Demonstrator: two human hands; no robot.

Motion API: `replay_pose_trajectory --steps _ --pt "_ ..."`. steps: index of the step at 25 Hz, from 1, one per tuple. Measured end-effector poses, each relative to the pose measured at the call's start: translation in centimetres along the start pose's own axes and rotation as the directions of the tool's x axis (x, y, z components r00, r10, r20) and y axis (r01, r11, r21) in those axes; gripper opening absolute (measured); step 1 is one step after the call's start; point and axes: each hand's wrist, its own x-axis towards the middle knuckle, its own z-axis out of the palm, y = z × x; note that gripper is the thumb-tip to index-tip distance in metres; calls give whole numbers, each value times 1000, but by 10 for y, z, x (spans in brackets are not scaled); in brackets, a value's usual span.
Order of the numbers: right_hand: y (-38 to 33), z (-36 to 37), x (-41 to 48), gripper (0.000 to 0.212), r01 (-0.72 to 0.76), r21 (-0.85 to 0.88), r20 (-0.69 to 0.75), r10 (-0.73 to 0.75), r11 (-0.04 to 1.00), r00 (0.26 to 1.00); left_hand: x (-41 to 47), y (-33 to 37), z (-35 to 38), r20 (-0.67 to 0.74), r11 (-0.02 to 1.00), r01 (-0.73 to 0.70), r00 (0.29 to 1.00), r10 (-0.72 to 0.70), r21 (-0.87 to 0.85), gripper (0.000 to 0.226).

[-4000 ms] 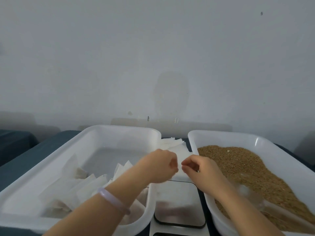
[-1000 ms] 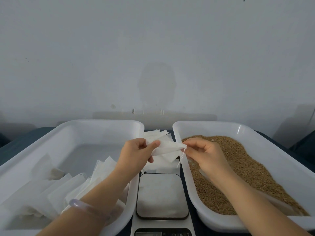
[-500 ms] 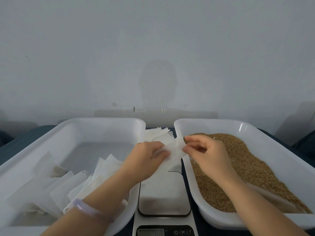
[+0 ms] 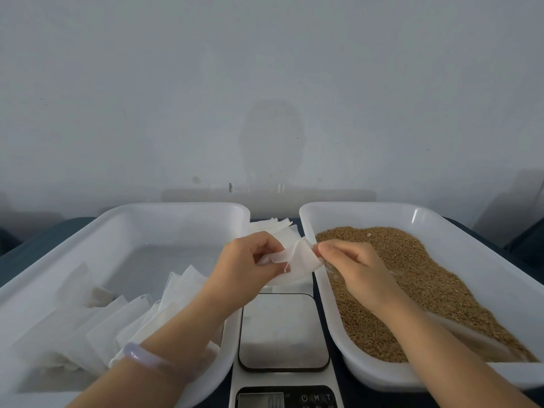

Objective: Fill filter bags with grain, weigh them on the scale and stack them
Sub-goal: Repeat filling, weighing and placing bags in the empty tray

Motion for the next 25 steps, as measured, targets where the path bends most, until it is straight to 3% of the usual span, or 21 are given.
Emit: replay_pose_trajectory --steps 3,7,9,12,13,15,17,18,20,21,23,25 --pt "-1 1 1 22 -29 -127 12 31 991 999 1 3 2 31 1000 16 999 -16 -1 29" --pt "-1 0 0 15 -62 -156 51 71 986 996 0 6 -2 17 999 31 999 -31 -12 32" --pt "0 -2 0 11 -107 -144 33 113 984 993 1 7 -4 -38 995 40 998 -44 -96 32" --pt "1 -4 1 39 -174 -104 -26 172 979 985 3 7 -5 -150 985 70 984 -94 -160 31" --pt "0 -4 1 47 -193 -97 -42 189 976 981 2 8 -5 -192 996 31 980 -47 -82 32" --pt "-1 -2 0 58 -208 -114 -37 205 971 978 -3 13 -6 -213 951 -213 942 261 225 37" --pt "-3 0 -2 68 -194 -153 5 197 969 980 -7 19 -3 -26 727 -486 823 567 484 64" --pt "-3 1 -3 71 -185 -161 21 190 969 981 -9 21 1 100 598 -551 778 620 582 79" --pt "-3 3 -2 68 -169 -169 27 176 971 984 -9 23 6 264 432 -533 799 540 728 96" --pt "-2 3 -2 65 -168 -169 21 174 971 985 -7 22 6 297 420 -491 844 447 763 99" --pt "-2 3 -1 59 -177 -134 25 182 975 983 -5 18 7 311 457 -418 904 291 785 88" --pt "-3 1 -1 54 -169 -46 66 171 985 983 -4 10 6 281 597 -363 932 229 715 56"
